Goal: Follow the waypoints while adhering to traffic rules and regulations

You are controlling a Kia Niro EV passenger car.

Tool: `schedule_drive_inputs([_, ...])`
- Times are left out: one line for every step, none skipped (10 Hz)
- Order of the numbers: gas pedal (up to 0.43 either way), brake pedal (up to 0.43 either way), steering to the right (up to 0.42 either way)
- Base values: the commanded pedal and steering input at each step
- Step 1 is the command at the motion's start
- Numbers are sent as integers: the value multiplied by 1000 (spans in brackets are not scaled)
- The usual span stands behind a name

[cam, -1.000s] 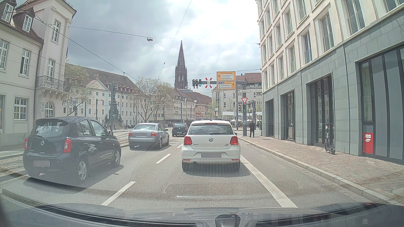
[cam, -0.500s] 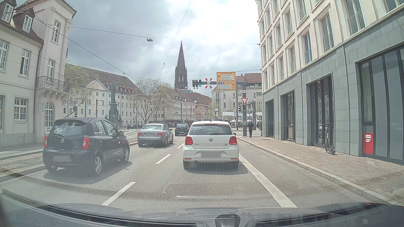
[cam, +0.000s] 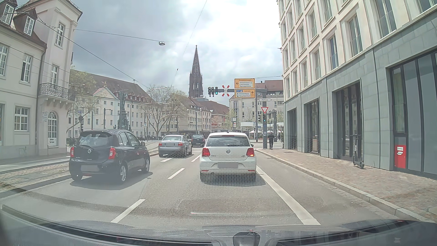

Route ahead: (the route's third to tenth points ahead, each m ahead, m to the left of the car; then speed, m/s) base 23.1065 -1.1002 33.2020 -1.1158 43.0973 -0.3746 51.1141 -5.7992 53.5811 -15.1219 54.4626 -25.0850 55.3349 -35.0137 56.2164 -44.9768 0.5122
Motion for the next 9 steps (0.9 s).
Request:
schedule_drive_inputs([110,0,-10])
schedule_drive_inputs([130,0,-10])
schedule_drive_inputs([169,0,-10])
schedule_drive_inputs([177,0,-10])
schedule_drive_inputs([177,0,-10])
schedule_drive_inputs([177,0,-10])
schedule_drive_inputs([177,0,-10])
schedule_drive_inputs([177,0,-10])
schedule_drive_inputs([177,0,-10])
